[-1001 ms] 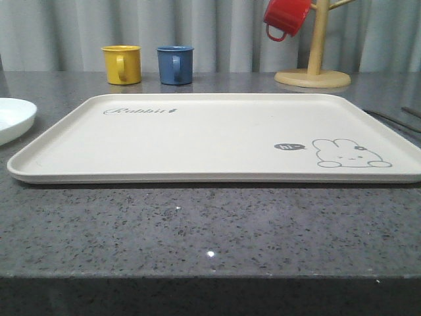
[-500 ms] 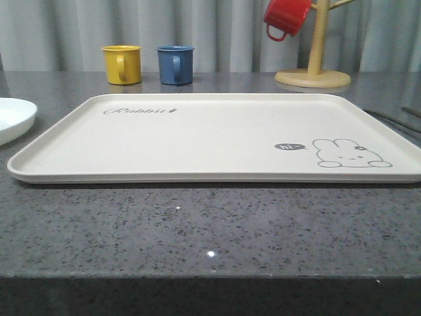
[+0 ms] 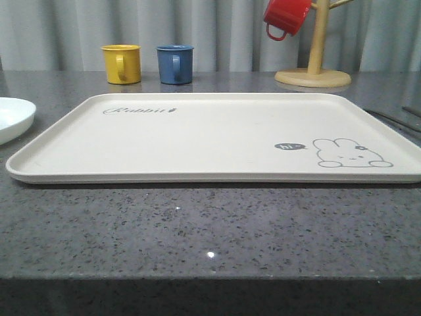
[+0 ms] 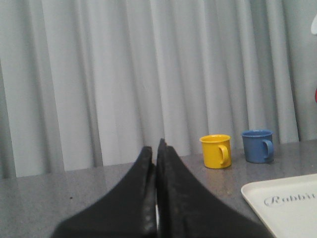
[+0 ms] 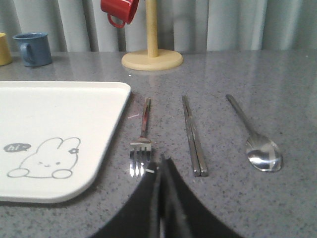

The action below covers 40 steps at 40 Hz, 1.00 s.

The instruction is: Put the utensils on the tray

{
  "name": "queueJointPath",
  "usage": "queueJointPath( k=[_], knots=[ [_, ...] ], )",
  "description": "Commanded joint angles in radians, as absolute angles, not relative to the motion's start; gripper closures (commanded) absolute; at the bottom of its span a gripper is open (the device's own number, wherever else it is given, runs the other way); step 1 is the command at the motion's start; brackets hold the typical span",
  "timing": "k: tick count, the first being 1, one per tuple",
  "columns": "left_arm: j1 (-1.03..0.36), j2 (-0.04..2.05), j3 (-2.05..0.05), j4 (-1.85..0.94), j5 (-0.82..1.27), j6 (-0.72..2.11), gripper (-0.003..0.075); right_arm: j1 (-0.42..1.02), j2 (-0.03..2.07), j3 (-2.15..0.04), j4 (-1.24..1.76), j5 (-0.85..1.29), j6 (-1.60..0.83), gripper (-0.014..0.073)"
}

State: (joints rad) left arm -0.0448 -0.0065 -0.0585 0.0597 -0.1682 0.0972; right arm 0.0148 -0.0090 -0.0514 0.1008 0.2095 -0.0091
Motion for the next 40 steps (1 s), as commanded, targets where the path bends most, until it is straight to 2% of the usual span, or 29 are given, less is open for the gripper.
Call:
queueJointPath(
  k=[1, 10, 17, 23, 25, 27, 30, 34, 36, 38, 40],
  knots=[
    [-0.043, 0.016, -0.199, 0.059, -0.102, 0.092, 0.0738, 0.009, -0.015, -0.201, 0.101, 0.238, -0.016, 0.0661],
    [-0.043, 0.221, -0.403, 0.061, 0.180, 0.092, 0.0738, 0.009, 0.185, -0.411, 0.101, 0.338, -0.016, 0.0659],
    [-0.043, 0.335, -0.440, 0.061, 0.177, 0.092, 0.0738, 0.009, 0.329, -0.477, 0.129, 0.336, -0.016, 0.0659],
    [-0.043, 0.346, -0.440, 0.061, 0.166, 0.092, 0.0737, 0.009, 0.340, -0.483, 0.139, 0.324, -0.016, 0.0657],
    [-0.043, 0.346, -0.440, 0.061, 0.166, 0.092, 0.0723, 0.009, 0.340, -0.483, 0.139, 0.324, -0.016, 0.0633],
    [-0.043, 0.346, -0.440, 0.061, 0.166, 0.092, 0.0676, 0.009, 0.340, -0.483, 0.139, 0.324, -0.016, 0.0574],
    [-0.043, 0.346, -0.440, 0.061, 0.166, 0.092, 0.0528, 0.009, 0.340, -0.483, 0.139, 0.324, -0.016, 0.0399],
    [-0.043, 0.346, -0.440, 0.061, 0.166, 0.092, 0.0224, 0.009, 0.340, -0.483, 0.139, 0.325, -0.016, 0.0158],
    [-0.043, 0.346, -0.440, 0.061, 0.166, 0.092, 0.0107, 0.009, 0.340, -0.483, 0.139, 0.325, -0.016, 0.0069],
    [-0.043, 0.346, -0.440, 0.061, 0.166, 0.092, 0.0028, 0.009, 0.340, -0.483, 0.139, 0.325, -0.016, 0.0003],
    [-0.043, 0.346, -0.440, 0.061, 0.166, 0.092, 0.0018, 0.009, 0.340, -0.483, 0.139, 0.325, -0.016, -0.0023]
  ],
)
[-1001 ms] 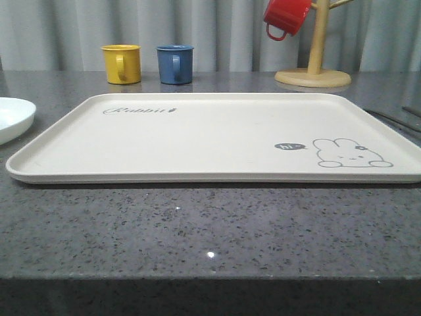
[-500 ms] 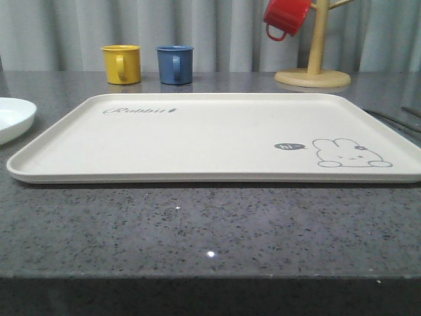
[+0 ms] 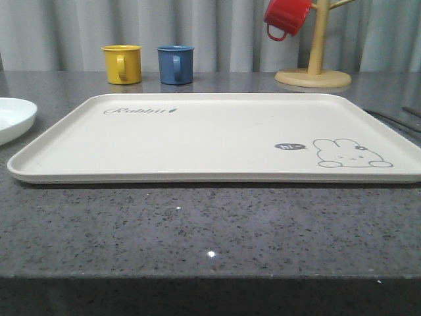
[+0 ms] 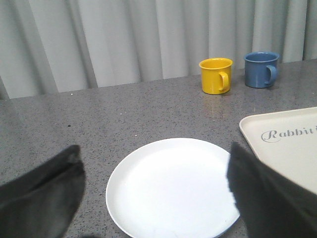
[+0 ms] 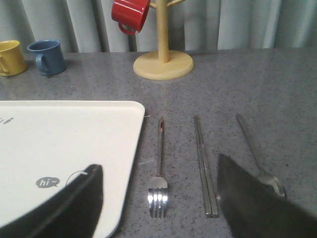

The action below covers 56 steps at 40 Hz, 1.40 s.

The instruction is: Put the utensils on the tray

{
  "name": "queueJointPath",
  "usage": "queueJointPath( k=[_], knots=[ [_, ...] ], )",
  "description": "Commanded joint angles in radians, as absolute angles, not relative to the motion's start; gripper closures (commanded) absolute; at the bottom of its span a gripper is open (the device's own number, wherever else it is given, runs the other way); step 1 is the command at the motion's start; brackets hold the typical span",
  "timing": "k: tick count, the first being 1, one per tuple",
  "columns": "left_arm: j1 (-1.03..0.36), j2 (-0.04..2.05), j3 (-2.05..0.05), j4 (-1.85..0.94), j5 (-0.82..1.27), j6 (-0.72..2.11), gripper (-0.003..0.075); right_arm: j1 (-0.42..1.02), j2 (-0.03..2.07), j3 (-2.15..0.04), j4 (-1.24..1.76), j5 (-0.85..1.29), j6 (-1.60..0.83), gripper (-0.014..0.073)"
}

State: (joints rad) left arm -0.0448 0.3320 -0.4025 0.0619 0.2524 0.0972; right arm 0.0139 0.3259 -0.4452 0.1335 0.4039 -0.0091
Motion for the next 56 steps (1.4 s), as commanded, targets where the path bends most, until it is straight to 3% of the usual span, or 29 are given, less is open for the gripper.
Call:
queueJointPath(
  k=[1, 14, 31, 40, 46, 50, 56],
  knots=[
    [-0.043, 0.346, -0.440, 0.061, 0.166, 0.092, 0.0025, 0.009, 0.340, -0.482, 0.139, 0.325, -0.016, -0.0024],
    [-0.050, 0.394, -0.456, 0.056, 0.181, 0.092, 0.0141, 0.009, 0.340, -0.482, 0.139, 0.327, -0.016, -0.0020],
    [-0.269, 0.982, -0.893, 0.065, 0.730, 0.137, 0.0155, 0.009, 0.340, -0.482, 0.139, 0.327, -0.016, -0.0020],
    [-0.287, 1.280, -1.118, 0.067, 1.022, 0.247, 0.0155, 0.009, 0.340, -0.482, 0.139, 0.327, -0.016, -0.0020],
    [-0.287, 1.424, -1.188, 0.069, 1.085, 0.283, 0.0160, 0.009, 0.340, -0.482, 0.139, 0.327, -0.016, -0.0020],
    [-0.287, 1.488, -1.197, 0.075, 1.069, 0.283, 0.0207, 0.009, 0.340, -0.482, 0.139, 0.327, -0.016, -0.0020],
    [-0.287, 1.541, -1.196, 0.076, 1.071, 0.283, 0.0366, 0.009, 0.340, -0.482, 0.139, 0.327, -0.016, -0.0020]
  ],
)
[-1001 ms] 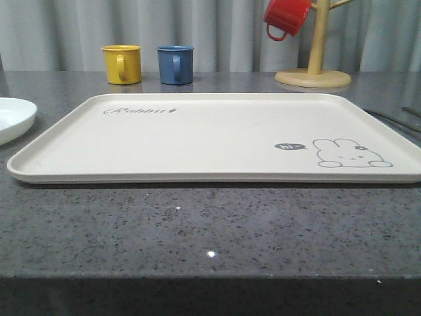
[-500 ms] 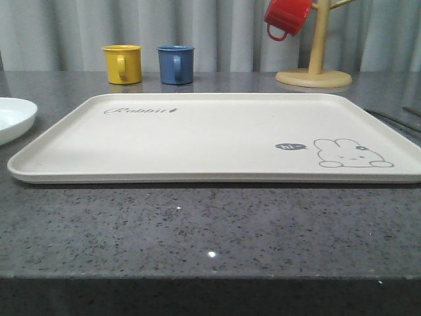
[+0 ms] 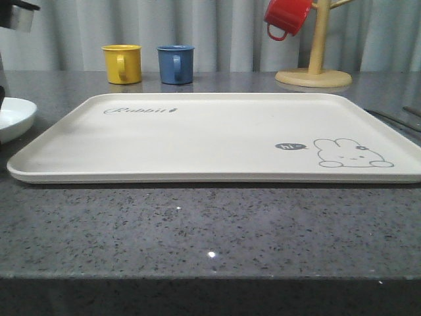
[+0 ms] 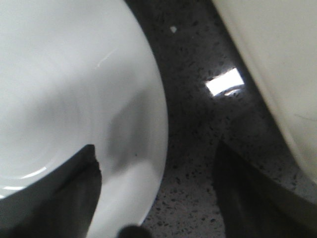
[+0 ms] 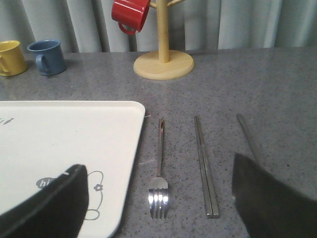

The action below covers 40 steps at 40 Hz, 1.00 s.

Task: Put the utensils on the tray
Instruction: 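Grasp the white plate rim with the left gripper and lift it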

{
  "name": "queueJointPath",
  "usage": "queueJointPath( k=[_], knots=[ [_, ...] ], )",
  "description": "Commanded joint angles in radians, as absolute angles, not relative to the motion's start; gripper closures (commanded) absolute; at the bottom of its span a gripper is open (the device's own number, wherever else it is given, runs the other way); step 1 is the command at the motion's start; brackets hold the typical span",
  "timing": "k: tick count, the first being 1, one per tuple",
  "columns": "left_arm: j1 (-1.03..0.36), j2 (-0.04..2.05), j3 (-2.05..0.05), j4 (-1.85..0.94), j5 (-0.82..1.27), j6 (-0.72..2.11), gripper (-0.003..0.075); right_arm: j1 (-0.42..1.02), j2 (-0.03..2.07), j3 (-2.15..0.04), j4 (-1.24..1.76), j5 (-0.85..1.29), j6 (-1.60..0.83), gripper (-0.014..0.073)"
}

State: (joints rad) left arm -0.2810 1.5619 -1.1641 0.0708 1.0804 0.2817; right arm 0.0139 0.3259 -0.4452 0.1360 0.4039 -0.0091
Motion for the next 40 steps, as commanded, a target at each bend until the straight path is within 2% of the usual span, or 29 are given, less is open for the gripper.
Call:
queueJointPath(
  k=[1, 7, 10, 17, 23, 31, 40],
  knots=[
    [-0.287, 1.541, -1.196, 0.076, 1.070, 0.283, 0.0394, 0.009, 0.340, -0.482, 0.139, 0.327, -0.016, -0.0020],
    [-0.287, 1.541, -1.200, 0.080, 1.082, 0.283, 0.0601, 0.009, 0.340, -0.482, 0.139, 0.327, -0.016, -0.0020],
    [-0.287, 1.541, -1.200, 0.085, 1.082, 0.283, 0.0729, 0.009, 0.340, -0.482, 0.139, 0.327, -0.016, -0.0020],
    [-0.288, 1.530, -1.226, 0.085, 1.084, 0.283, 0.0738, 0.009, 0.340, -0.482, 0.139, 0.327, -0.016, -0.0020],
    [-0.344, 1.484, -1.309, 0.125, 1.079, 0.279, 0.0738, 0.009, 0.340, -0.482, 0.139, 0.327, -0.016, -0.0020],
    [-0.507, 1.490, -1.460, 0.132, 1.082, 0.279, 0.0738, 0.009, 0.340, -0.482, 0.139, 0.326, -0.016, -0.0020],
    [-0.712, 1.594, -1.575, 0.132, 1.102, 0.252, 0.0738, 0.009, 0.340, -0.482, 0.139, 0.326, -0.016, -0.0020]
  ],
)
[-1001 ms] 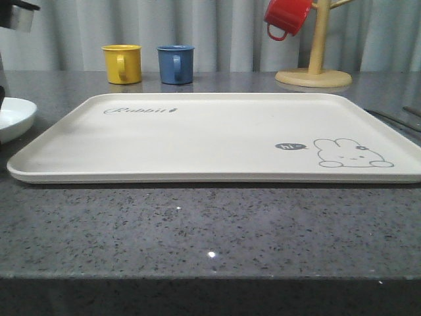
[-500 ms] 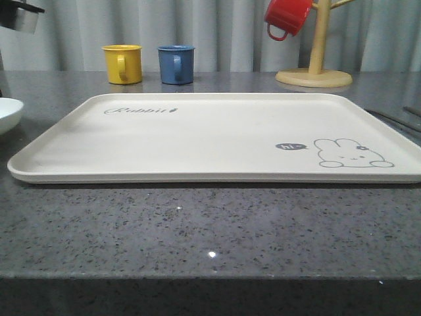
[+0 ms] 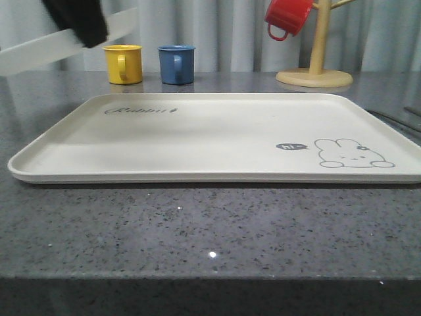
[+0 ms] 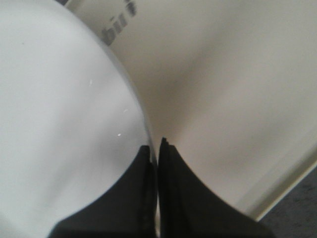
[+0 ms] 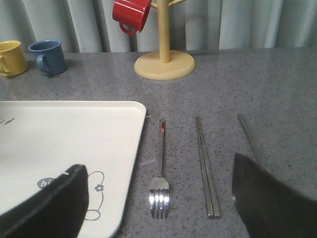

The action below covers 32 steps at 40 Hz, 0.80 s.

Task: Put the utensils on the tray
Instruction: 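Grasp the white plate rim with the left gripper and lift it, then lower the white plate onto the tray and open the left gripper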

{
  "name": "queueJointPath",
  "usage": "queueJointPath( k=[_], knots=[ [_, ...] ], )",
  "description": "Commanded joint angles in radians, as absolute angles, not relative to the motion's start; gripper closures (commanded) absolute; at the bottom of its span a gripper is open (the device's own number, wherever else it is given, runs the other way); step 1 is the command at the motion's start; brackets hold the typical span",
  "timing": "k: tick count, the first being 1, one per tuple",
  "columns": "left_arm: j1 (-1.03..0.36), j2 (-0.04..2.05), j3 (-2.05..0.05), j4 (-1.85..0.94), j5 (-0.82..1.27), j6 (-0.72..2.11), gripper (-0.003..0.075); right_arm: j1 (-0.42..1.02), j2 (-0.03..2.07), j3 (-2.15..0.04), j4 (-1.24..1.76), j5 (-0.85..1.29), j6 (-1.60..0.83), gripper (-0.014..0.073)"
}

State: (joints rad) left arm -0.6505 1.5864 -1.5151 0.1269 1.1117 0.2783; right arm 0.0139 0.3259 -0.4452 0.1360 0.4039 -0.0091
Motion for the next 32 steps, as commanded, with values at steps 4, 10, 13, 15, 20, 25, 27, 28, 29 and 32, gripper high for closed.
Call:
queueJointPath(
  k=[4, 10, 13, 15, 20, 25, 27, 28, 29, 32],
  knots=[
    [-0.760, 1.645, -1.599, 0.128, 1.129, 0.248, 0.0738, 0.009, 0.340, -0.482, 0.139, 0.326, -0.016, -0.0020],
    [-0.787, 1.708, -1.611, 0.096, 1.131, 0.248, 0.0738, 0.009, 0.340, -0.482, 0.139, 0.326, -0.016, -0.0020],
    [-0.787, 1.734, -1.611, 0.074, 1.129, 0.248, 0.0738, 0.009, 0.340, -0.482, 0.139, 0.326, -0.016, -0.0020],
    [-0.787, 1.746, -1.611, 0.070, 1.127, 0.248, 0.0738, 0.009, 0.340, -0.482, 0.139, 0.326, -0.016, -0.0020],
    [-0.787, 1.772, -1.611, 0.031, 1.129, 0.248, 0.0701, 0.009, 0.340, -0.482, 0.139, 0.326, -0.016, -0.0020],
    [-0.787, 1.781, -1.611, 0.018, 1.137, 0.246, 0.0561, 0.009, 0.340, -0.482, 0.139, 0.326, -0.016, -0.0020],
    [-0.787, 1.781, -1.611, 0.018, 1.138, 0.246, 0.0493, 0.009, 0.340, -0.482, 0.139, 0.326, -0.016, -0.0020],
    [-0.787, 1.781, -1.611, 0.018, 1.138, 0.246, 0.0468, 0.009, 0.340, -0.482, 0.139, 0.326, -0.016, -0.0020],
    [-0.787, 1.781, -1.613, 0.018, 1.144, 0.246, 0.0447, 0.009, 0.340, -0.482, 0.139, 0.326, -0.016, -0.0020],
    [-0.787, 1.781, -1.640, 0.018, 1.191, 0.246, 0.0422, 0.009, 0.340, -0.482, 0.139, 0.326, -0.016, -0.0020]
  ],
)
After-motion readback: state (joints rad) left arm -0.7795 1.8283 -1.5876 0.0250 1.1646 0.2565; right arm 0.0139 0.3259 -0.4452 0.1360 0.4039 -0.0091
